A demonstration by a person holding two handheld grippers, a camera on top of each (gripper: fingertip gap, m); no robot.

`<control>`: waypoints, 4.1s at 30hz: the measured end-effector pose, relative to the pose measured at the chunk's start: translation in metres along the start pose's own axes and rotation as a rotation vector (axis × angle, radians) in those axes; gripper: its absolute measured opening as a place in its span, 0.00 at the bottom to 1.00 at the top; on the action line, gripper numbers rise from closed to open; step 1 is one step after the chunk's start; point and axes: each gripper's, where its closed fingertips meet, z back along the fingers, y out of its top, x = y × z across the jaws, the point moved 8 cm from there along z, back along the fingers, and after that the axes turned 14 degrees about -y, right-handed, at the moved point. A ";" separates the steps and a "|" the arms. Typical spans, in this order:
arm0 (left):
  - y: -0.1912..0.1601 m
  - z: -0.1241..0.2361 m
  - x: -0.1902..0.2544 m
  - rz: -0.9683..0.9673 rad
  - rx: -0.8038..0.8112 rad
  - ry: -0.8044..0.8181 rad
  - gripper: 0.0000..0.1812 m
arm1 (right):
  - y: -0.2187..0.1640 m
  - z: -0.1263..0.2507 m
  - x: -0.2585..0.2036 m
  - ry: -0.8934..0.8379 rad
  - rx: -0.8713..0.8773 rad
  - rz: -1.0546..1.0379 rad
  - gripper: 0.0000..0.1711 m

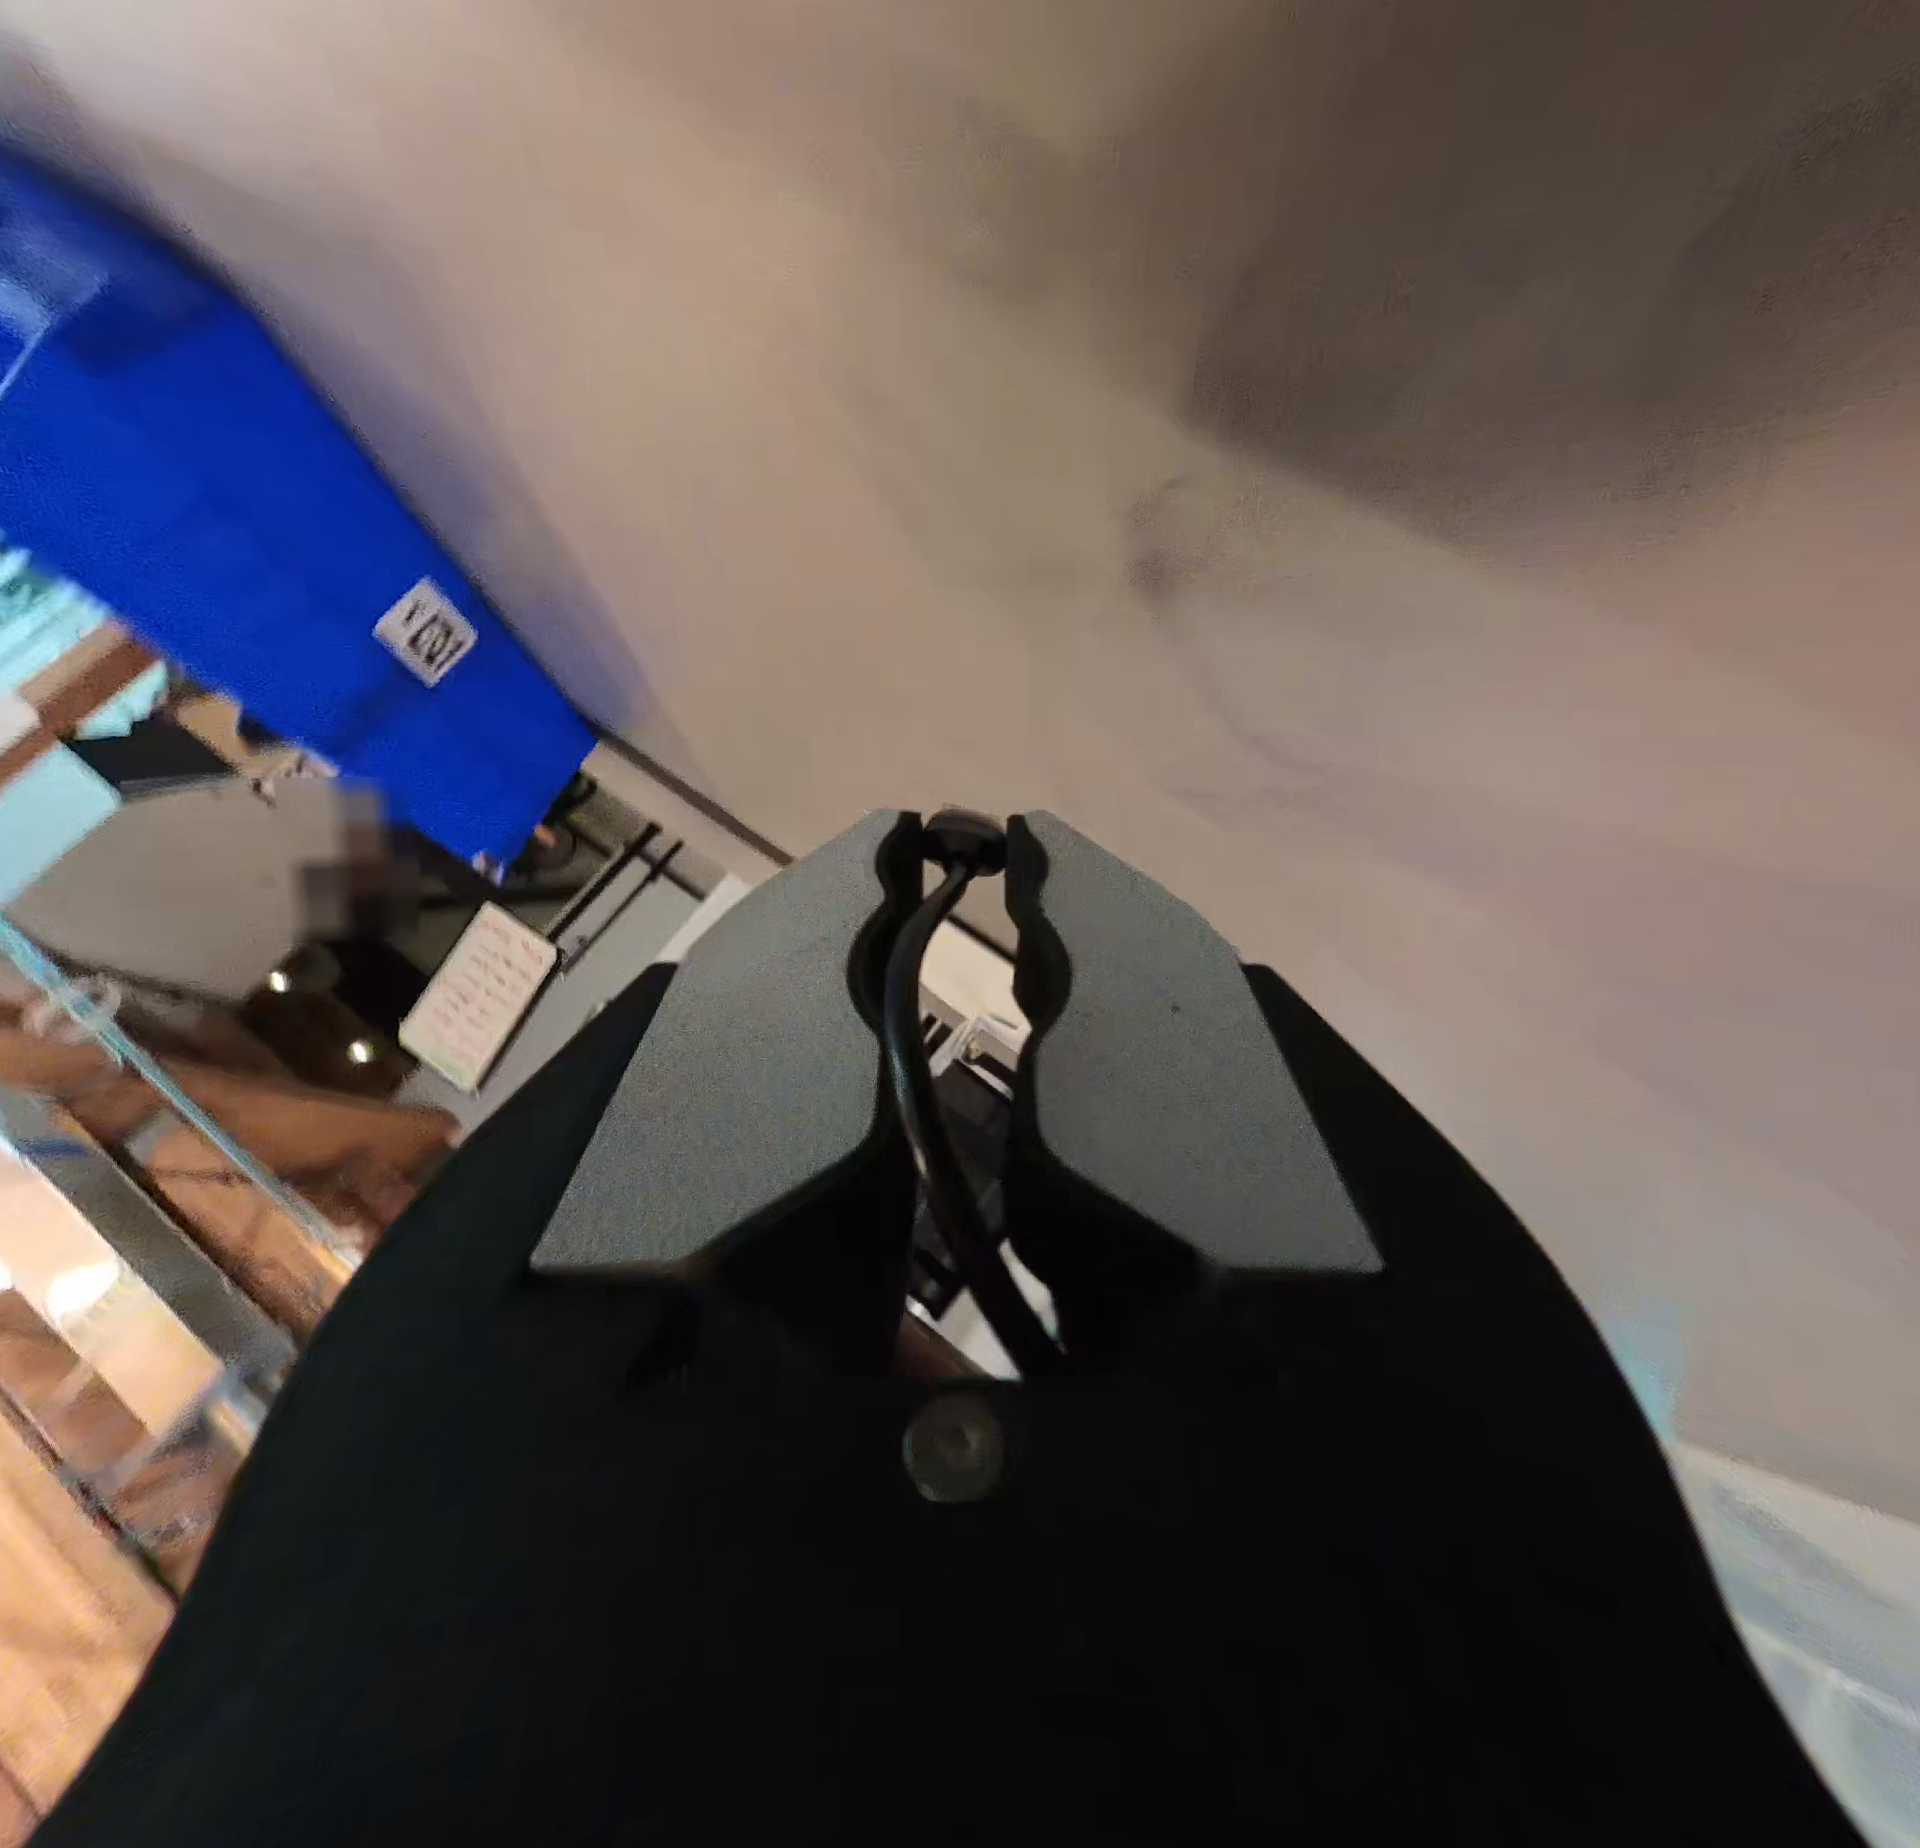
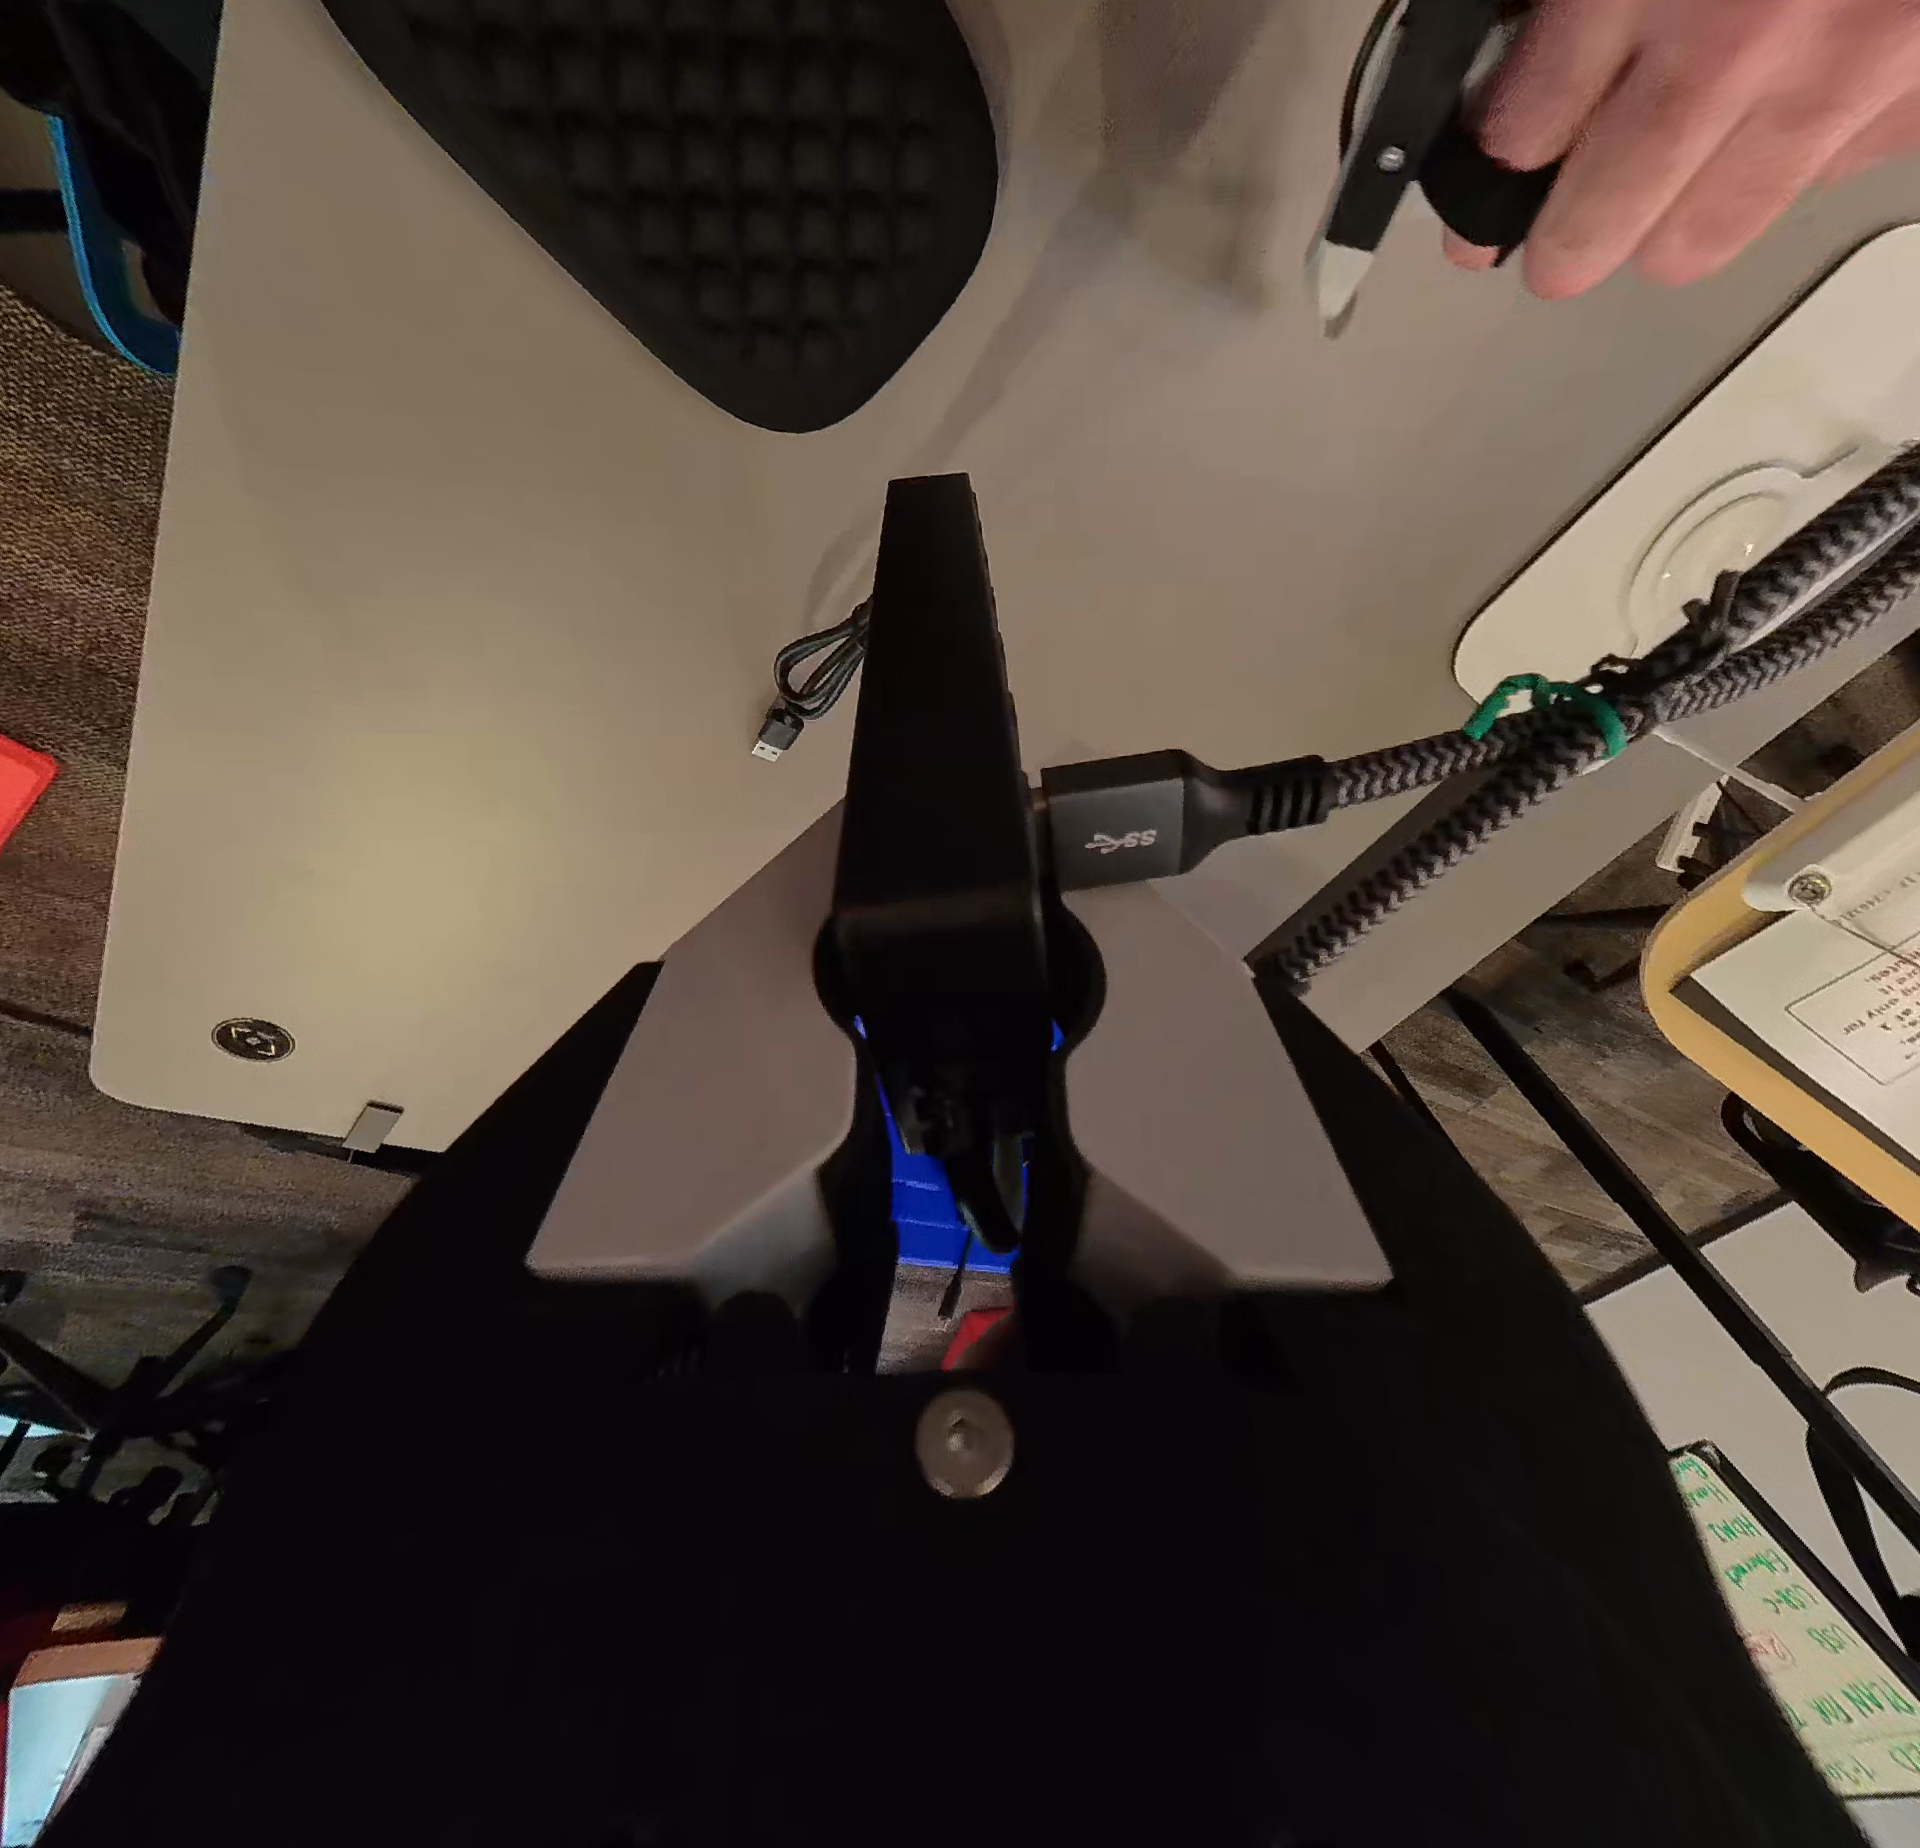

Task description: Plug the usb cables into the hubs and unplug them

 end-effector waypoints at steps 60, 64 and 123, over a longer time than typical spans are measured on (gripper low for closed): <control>0.017 0.051 0.122 0.496 0.595 -0.277 0.15 | 0.002 -0.013 -0.028 -0.057 0.122 -0.065 0.14; 0.018 0.048 0.120 0.487 0.597 -0.288 0.09 | 0.008 -0.023 -0.027 -0.058 0.128 -0.090 0.14; -0.042 0.010 0.082 1.384 0.789 -0.320 0.25 | 0.094 -0.176 -0.105 -0.762 -0.430 -0.347 0.24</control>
